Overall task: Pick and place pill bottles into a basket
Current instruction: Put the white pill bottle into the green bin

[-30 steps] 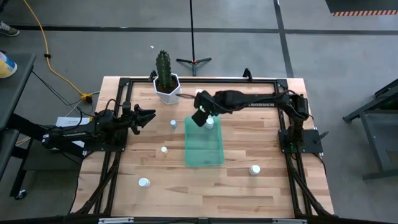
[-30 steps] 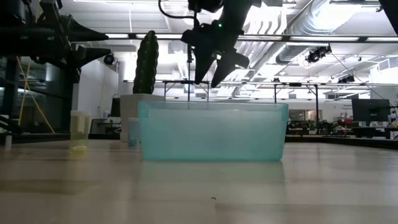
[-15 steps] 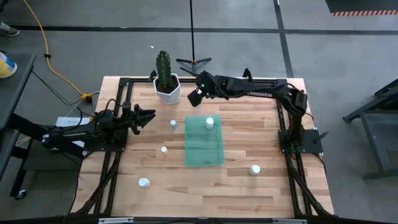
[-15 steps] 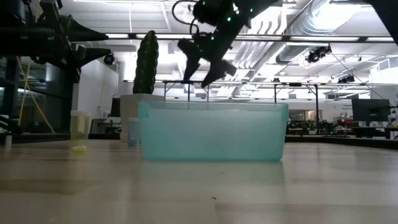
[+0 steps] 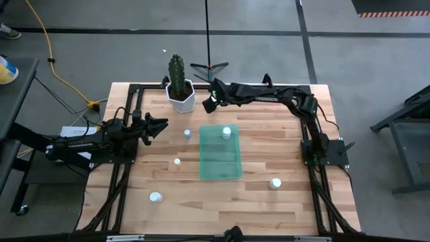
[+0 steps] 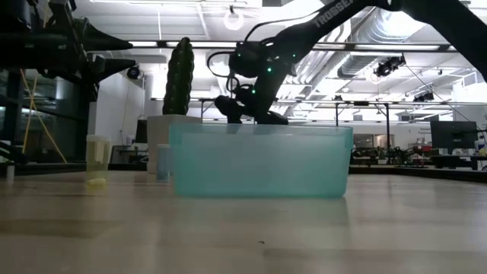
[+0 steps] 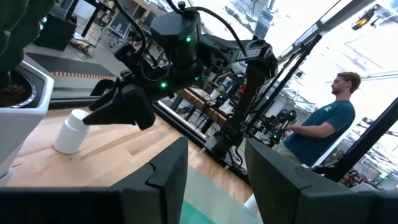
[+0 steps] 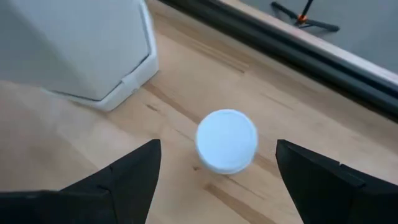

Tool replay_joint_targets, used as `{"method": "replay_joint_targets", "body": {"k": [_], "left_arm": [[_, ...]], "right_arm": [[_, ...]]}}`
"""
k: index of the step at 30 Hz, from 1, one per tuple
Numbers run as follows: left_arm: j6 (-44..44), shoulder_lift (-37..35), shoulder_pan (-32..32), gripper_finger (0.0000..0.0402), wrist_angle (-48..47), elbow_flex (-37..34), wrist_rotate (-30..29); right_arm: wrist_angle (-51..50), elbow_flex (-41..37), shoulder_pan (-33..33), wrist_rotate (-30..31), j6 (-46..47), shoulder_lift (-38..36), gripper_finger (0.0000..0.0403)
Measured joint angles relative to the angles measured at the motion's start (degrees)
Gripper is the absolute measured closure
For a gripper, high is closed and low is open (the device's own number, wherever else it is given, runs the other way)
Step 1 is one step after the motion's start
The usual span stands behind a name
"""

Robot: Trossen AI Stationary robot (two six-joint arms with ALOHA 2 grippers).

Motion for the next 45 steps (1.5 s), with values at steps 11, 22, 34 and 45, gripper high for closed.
{"method": "replay_joint_targets", "body": {"k": [11,22,34,45], "left_arm": [[0.00,0.00,0.00,0.0208,0.02,0.00,-0.02],[-0.02,0.01,0.00,0.0208,0.00,0.00,-0.03],[-0.04,0.02,0.00,0.0208,0.00,0.00,-0.03],[-0.04,0.01,0.00,0.0208,0.00,0.00,-0.03]], "right_arm": [[2.66,0.00,-0.46,-0.84,-1.08,1.88,0.0095],[3.26,0.00,-0.46,-0.78,-0.90,4.58,0.0095],[3.70,0.00,-0.66,0.33,-0.09,4.74,0.0125],[4.51,0.00,-0.72,-0.22,-0.22,4.74,0.0218]]}}
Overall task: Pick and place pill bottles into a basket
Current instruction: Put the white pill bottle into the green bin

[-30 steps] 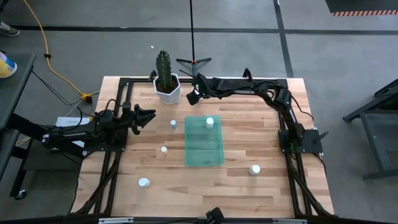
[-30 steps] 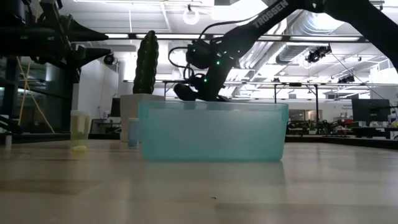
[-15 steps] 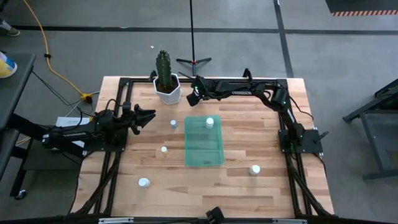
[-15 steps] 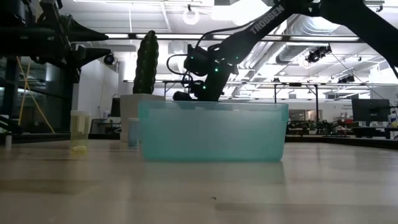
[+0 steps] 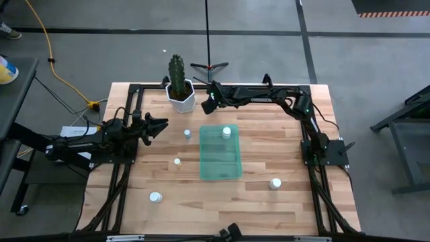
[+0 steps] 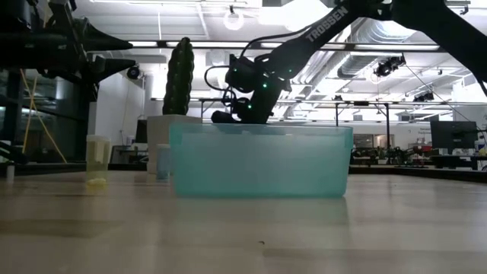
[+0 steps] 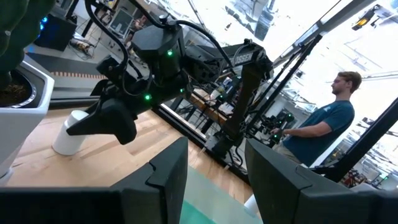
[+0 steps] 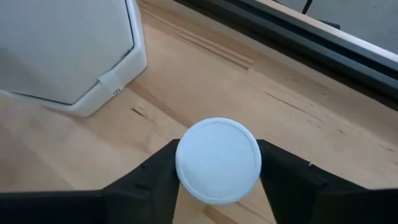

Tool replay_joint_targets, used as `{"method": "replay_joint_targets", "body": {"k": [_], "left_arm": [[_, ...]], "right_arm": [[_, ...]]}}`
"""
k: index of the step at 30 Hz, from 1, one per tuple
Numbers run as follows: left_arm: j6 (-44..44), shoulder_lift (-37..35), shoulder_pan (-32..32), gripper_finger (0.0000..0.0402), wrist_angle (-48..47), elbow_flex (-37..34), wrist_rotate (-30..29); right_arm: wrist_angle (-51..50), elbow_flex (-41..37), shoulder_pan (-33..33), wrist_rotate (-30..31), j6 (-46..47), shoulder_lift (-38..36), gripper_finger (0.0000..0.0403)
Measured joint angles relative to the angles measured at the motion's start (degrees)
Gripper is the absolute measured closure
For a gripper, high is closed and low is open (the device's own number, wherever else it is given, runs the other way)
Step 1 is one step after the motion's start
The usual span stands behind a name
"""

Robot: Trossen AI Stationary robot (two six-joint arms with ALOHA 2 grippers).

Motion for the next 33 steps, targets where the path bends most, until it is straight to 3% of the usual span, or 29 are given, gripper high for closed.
{"method": "replay_joint_targets", "body": {"k": [4,12,19,33], "left_arm": [[0.00,-0.01,0.00,0.0208,0.00,0.00,0.00],[0.00,-0.01,0.00,0.0208,-0.02,0.00,0.00],[0.00,-0.01,0.00,0.0208,-0.50,0.00,0.02],[0.01,0.01,0.00,0.0208,-1.53,0.00,0.02]], "right_arm": [[0.00,0.00,0.00,0.14,-0.03,-0.02,0.0244],[-1.62,0.07,0.02,0.88,0.60,-0.11,0.0227],[-2.15,0.11,0.02,-0.11,0.89,-0.23,0.0250],[-8.29,-0.10,2.07,-1.55,0.82,-5.29,0.0253]]}}
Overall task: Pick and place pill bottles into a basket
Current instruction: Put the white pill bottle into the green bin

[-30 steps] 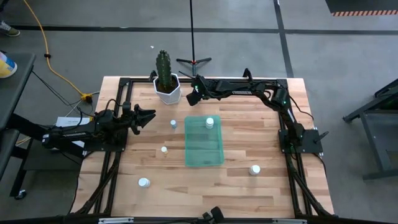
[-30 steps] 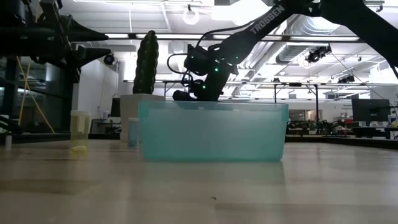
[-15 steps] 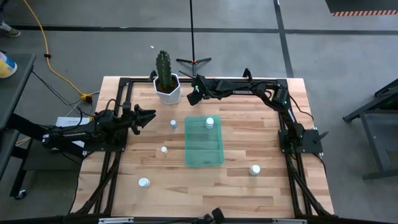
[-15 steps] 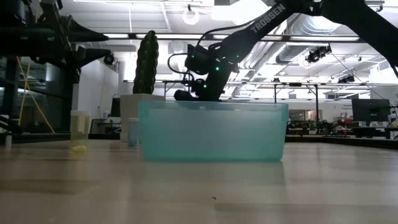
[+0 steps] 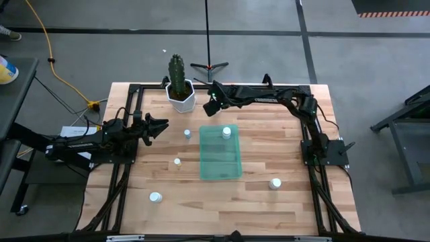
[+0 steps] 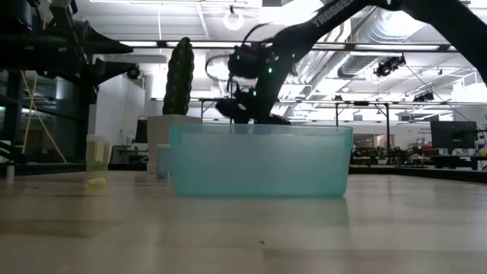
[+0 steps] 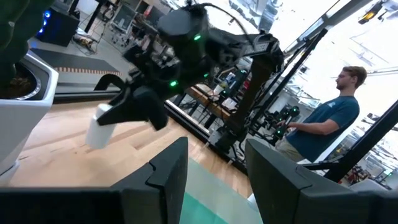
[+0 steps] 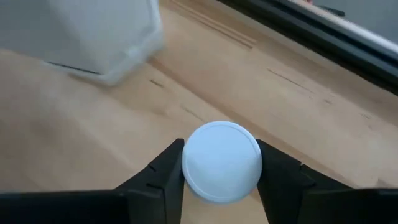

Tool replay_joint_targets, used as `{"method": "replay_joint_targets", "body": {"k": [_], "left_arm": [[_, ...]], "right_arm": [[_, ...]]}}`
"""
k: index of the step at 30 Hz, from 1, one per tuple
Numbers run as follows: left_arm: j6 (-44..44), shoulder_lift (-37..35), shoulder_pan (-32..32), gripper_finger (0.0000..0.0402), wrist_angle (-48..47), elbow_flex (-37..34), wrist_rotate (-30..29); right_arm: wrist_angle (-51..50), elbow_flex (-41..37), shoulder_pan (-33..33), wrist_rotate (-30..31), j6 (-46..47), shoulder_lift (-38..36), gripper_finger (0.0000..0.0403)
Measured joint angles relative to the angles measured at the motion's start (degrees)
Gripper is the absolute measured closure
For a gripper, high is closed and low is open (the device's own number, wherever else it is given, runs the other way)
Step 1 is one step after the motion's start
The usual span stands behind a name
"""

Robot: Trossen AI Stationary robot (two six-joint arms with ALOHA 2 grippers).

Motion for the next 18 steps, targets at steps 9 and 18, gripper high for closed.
{"method": "replay_joint_targets", "body": {"k": [9,18], "left_arm": [[0.01,0.00,0.00,0.0208,0.00,0.00,0.00],[0.01,0.00,0.00,0.0208,0.00,0.00,0.00]], "right_arm": [[-3.46,0.10,4.67,1.19,-0.49,-5.63,0.0252],[-7.62,0.10,13.48,6.23,0.68,-8.88,0.0240]]}}
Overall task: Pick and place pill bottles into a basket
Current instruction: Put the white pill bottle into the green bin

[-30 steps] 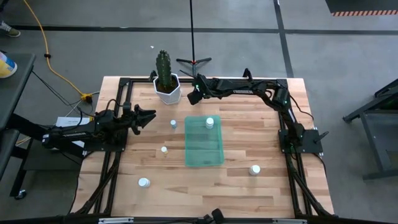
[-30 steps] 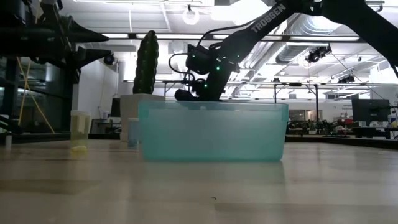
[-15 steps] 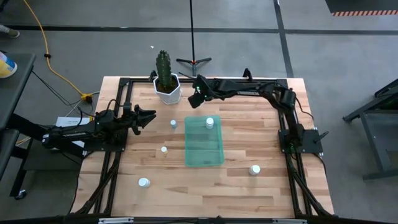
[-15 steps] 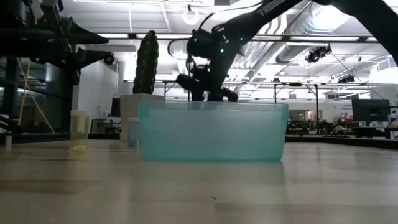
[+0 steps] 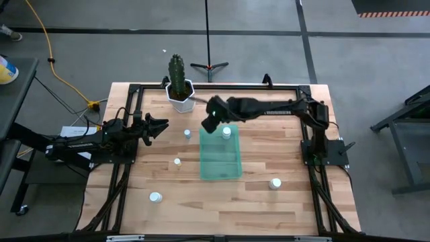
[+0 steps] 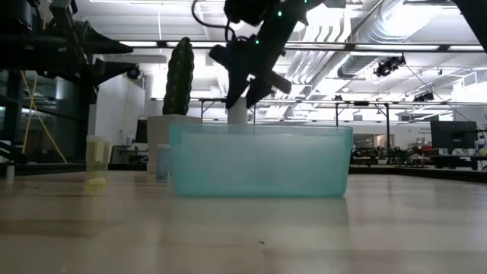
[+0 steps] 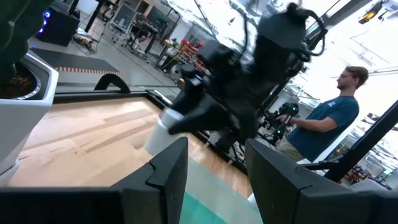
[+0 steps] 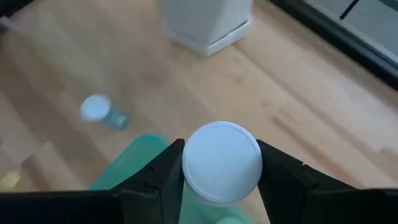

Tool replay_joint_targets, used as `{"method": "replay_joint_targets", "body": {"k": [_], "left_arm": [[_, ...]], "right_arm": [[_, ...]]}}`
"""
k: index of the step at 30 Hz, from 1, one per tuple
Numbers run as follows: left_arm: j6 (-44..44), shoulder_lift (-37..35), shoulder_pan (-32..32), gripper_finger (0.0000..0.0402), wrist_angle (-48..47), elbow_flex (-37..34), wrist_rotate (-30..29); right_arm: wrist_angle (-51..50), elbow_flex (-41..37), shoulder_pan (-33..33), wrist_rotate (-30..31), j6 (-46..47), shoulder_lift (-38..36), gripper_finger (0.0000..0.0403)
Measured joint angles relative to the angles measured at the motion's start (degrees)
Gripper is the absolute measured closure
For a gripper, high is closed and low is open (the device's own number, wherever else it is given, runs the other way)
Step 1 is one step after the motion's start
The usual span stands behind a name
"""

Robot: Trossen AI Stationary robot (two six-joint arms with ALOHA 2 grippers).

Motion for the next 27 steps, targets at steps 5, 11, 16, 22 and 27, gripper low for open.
{"method": "replay_joint_targets", "body": {"k": [5,11,16,22,27], "left_arm": [[0.00,0.00,0.00,0.0208,0.00,0.00,0.02],[0.00,0.00,0.00,0.0208,0.00,0.00,0.04],[0.00,0.00,0.00,0.0208,0.00,0.00,0.07],[-0.01,0.00,0.00,0.0208,-0.01,0.00,0.28],[-0.02,0.00,0.00,0.0208,-0.23,0.00,0.26]], "right_arm": [[-0.47,0.00,4.58,3.00,2.71,0.00,0.0251],[-0.59,0.02,8.10,7.33,6.38,0.54,0.0242],[-0.42,0.02,9.26,7.94,8.40,3.78,0.0239],[1.24,0.00,9.35,7.94,8.54,6.97,0.0252],[2.35,0.00,8.24,7.04,11.65,8.92,0.0232]]}}
